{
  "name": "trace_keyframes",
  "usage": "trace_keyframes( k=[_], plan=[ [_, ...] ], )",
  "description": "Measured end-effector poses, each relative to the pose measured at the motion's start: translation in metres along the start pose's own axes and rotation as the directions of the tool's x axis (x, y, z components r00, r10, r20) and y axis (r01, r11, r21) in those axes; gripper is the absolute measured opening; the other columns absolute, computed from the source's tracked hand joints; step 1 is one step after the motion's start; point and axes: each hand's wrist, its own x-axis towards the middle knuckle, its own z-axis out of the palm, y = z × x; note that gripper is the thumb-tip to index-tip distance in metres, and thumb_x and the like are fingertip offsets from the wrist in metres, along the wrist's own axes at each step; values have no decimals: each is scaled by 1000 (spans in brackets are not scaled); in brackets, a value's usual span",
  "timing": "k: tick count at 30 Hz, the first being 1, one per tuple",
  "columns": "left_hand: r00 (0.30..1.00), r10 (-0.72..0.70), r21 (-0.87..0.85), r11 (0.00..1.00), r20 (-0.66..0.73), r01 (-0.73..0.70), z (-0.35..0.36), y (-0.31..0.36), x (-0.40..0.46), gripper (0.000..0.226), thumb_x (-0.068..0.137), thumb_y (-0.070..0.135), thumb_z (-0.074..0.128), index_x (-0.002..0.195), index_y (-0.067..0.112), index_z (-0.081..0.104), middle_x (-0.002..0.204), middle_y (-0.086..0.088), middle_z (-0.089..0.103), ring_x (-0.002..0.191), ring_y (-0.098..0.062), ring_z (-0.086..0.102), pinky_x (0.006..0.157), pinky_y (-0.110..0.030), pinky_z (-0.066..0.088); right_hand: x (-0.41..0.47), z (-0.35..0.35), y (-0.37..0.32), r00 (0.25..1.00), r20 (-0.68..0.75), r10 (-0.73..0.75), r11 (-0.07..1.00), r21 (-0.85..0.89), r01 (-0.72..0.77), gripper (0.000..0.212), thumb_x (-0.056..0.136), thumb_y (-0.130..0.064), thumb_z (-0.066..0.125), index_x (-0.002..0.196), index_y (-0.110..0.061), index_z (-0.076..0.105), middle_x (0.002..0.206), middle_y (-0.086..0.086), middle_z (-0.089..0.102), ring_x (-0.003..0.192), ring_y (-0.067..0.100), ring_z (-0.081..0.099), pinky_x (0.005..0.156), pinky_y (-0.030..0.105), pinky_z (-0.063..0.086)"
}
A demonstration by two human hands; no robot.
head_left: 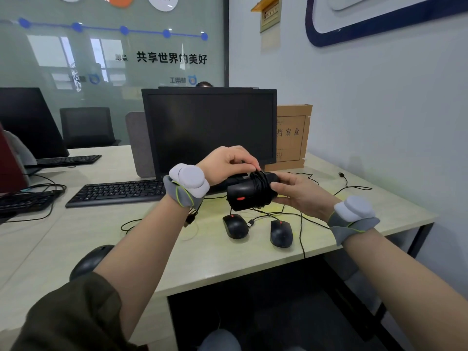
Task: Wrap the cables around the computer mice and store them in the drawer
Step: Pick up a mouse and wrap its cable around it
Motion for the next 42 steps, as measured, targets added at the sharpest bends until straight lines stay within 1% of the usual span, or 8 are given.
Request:
trace_keyframes(
  k=[8, 18, 23, 29, 31, 34, 37, 42],
  plan=[
    [999, 21, -87, 996, 30, -18, -2, -2, -4, 27, 86, 11, 61, 81, 37, 66, 89, 14, 58, 82, 7, 56, 83, -8, 40, -2, 4, -3, 1000, 11, 24, 999, 37, -25, 24, 89, -5, 53, 104, -19, 65, 94, -8, 73, 89, 6, 69, 73, 19, 55],
    [996, -30, -283, 958, 87, 53, -2, -9, -8, 29, 87, 4, 58, 79, 29, 71, 87, 7, 58, 48, -1, 45, 48, -11, 39, -4, 8, -3, 996, 44, 76, 997, 27, -77, 25, 90, -5, 52, 107, -19, 64, 96, -3, 71, 88, 6, 68, 77, 21, 55],
    [1000, -30, -274, 961, 10, 31, 2, -14, -7, 29, 87, 8, 60, 79, 34, 71, 84, 15, 63, 56, 4, 52, 49, -5, 36, -6, 13, -7, 992, 115, 52, 994, 94, -63, 30, 84, -10, 54, 113, -16, 60, 102, -2, 69, 93, 9, 67, 78, 23, 55],
    [984, -166, -617, 781, -58, 95, 13, -22, -8, 25, 89, -1, 49, 101, 12, 67, 86, 6, 72, 81, -8, 68, 74, -20, 54, -5, 17, -10, 996, 89, -16, 948, 319, -13, 35, 77, -20, 55, 112, -17, 60, 95, -3, 73, 89, 10, 69, 79, 25, 57],
    [962, -258, -657, 741, -87, 139, 22, -23, -9, 24, 88, -10, 44, 94, 3, 63, 73, 1, 67, 69, -14, 64, 65, -21, 54, -2, 17, -11, 998, 47, -41, 918, 396, 19, 30, 78, -20, 55, 108, -17, 63, 96, -2, 73, 89, 12, 69, 81, 26, 57],
    [897, -421, -596, 757, -133, 267, 39, -22, -7, 32, 89, -11, 29, 73, 9, 49, 54, -2, 48, 46, -11, 40, 38, -12, 32, 3, 17, -9, 996, -68, -52, 887, 456, 78, 20, 85, -17, 54, 102, -15, 64, 93, 1, 74, 87, 16, 70, 77, 27, 58],
    [905, -418, -422, 836, -73, 352, 57, -23, -6, 19, 94, 2, 32, 97, 11, 49, 72, 3, 59, 41, -5, 41, 37, -14, 33, 10, 16, -5, 972, -229, -45, 852, 499, 157, 17, 94, -15, 49, 101, -11, 63, 92, 3, 73, 87, 19, 70, 76, 28, 58],
    [853, -512, -96, 849, 97, 520, 73, -20, -10, 44, 95, 8, 31, 137, 18, 37, 85, -2, 65, 48, -12, 40, 39, -12, 36, 18, 10, 4, 905, -420, -73, 905, 353, 237, 12, 93, -15, 51, 99, -15, 61, 96, 3, 67, 90, 15, 64, 82, 29, 53]
  ],
)
